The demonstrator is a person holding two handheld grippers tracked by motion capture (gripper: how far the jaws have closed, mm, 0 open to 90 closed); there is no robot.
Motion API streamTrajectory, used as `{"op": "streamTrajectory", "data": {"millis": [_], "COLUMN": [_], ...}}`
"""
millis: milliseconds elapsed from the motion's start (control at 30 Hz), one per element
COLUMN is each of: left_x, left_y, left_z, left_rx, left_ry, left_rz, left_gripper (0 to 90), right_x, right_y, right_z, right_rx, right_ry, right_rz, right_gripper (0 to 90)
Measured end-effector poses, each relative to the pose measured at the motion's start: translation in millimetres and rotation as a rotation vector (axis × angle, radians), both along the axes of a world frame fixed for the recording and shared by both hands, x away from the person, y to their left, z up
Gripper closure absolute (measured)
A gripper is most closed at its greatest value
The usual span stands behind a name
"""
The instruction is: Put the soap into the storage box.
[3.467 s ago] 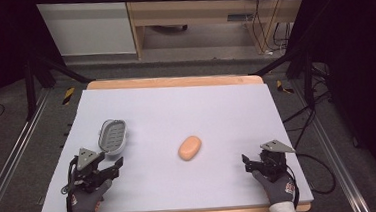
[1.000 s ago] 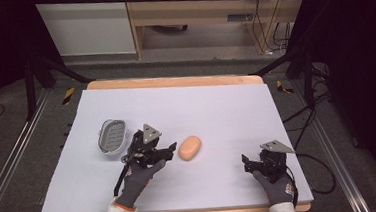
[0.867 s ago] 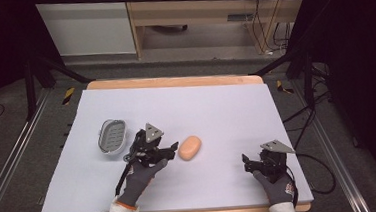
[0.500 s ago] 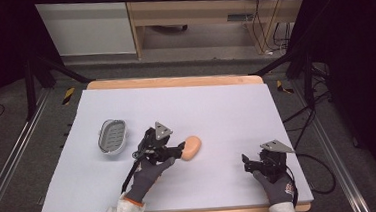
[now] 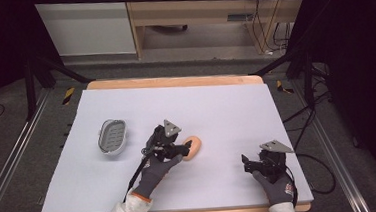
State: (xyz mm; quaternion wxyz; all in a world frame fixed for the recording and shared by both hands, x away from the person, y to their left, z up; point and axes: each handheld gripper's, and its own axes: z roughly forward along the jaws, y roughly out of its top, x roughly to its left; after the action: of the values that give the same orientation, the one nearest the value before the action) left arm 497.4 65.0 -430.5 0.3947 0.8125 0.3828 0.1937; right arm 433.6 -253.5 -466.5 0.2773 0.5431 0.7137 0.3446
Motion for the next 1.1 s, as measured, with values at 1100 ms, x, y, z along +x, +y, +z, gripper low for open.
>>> {"op": "streamTrajectory", "data": {"millis": [1100], "left_x": [19.2], "left_y": [-34.8], "left_z": [-36.8], "left_rx": [0.106], "left_ry": [0.108], "left_rz": [-0.051], "left_gripper": [27.5], "right_x": [1.4], "right_y": [0.7], "right_z": [-0.8], "right_rx": [0.005], "right_ry": [0.009], "right_rz": [0.011], "right_gripper": [10.2]}}
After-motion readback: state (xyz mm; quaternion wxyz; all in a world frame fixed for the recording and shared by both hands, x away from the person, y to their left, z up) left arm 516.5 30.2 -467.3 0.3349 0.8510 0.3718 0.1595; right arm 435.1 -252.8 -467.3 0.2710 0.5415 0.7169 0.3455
